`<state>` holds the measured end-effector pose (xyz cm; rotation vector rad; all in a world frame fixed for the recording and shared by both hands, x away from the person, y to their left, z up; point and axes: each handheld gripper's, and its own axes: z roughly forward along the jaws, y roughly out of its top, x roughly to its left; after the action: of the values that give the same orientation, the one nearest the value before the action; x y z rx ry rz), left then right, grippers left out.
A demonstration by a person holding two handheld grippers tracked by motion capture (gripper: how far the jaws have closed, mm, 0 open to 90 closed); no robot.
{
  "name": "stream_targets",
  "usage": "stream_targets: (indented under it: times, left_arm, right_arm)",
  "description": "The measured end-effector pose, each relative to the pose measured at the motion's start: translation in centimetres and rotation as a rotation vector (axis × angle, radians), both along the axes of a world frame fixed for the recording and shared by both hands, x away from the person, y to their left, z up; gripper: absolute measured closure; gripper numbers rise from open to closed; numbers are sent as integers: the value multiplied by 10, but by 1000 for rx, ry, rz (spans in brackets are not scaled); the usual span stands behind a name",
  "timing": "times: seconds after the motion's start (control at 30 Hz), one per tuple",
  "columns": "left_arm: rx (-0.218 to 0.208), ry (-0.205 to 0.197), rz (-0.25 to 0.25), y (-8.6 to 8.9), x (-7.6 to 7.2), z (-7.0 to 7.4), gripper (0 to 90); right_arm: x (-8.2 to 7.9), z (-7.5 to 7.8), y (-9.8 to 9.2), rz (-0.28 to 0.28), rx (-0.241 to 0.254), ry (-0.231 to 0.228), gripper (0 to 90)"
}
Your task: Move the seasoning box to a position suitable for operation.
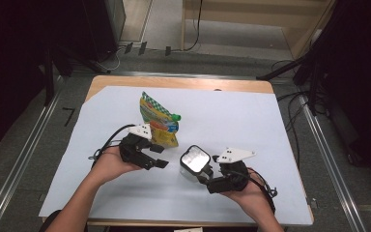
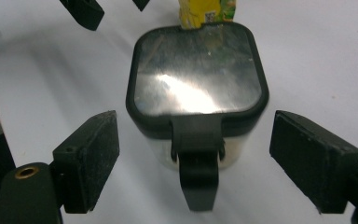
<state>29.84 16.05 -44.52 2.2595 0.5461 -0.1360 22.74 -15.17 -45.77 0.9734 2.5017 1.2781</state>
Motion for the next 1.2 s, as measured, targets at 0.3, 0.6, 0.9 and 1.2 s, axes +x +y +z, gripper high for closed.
stream_targets:
  times: [0.3,0.6,0.9,1.2]
  left_arm:
    - [-17,7,-28,-4,-1,-1,358]
    - [-7,4,-46,-12,-2,-3,353]
    - [-12,3,-61,-19,-2,-5,349]
    - [-12,-1,-72,-28,-2,-7,349]
  right_arm:
    - [-13,-2,-26,-46,25,16,437]
    - [-20,-4,-27,-6,27,35,824]
    - [-22,-10,-16,46,17,52,900]
    - [-17,-23,-2,79,-26,77,900]
